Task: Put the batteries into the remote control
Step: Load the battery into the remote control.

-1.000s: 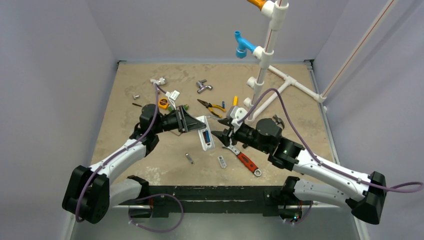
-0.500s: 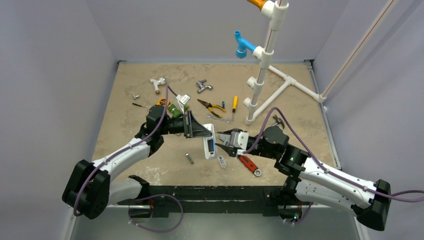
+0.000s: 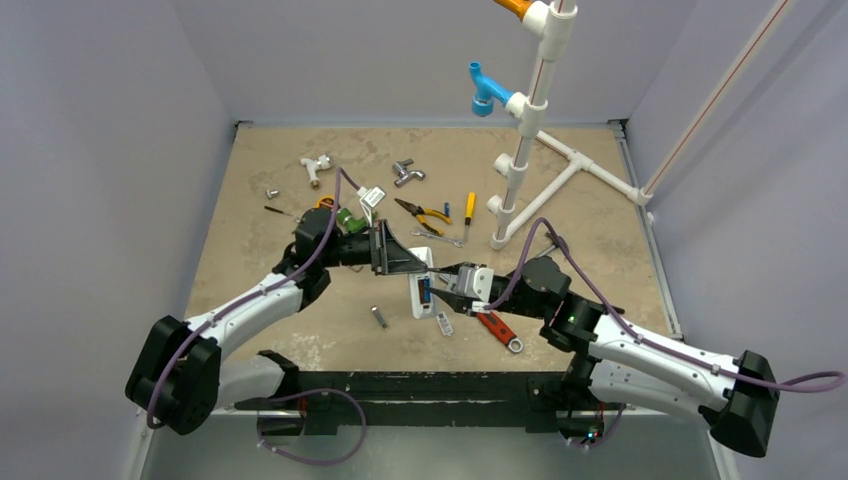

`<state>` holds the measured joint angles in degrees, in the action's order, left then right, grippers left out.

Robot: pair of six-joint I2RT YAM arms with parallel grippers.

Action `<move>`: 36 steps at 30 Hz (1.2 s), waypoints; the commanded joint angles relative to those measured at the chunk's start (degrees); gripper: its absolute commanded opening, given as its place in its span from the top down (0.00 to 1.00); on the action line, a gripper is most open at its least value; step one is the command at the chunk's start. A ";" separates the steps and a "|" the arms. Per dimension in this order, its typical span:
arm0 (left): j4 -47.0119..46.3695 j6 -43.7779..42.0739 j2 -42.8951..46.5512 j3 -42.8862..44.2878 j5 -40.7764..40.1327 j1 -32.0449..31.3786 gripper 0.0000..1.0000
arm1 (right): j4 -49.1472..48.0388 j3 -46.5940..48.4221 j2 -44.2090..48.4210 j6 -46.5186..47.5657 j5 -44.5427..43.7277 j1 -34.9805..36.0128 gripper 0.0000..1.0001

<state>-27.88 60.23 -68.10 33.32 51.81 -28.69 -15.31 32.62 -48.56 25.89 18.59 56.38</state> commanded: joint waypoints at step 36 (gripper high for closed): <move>-5.34 -0.26 -1.46 3.24 0.76 -1.12 1.00 | 4.94 0.51 -2.69 5.49 -0.32 0.24 0.79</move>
<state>-29.43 60.31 -69.97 33.67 52.05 -29.45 -14.13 31.70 -51.37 29.63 18.90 56.51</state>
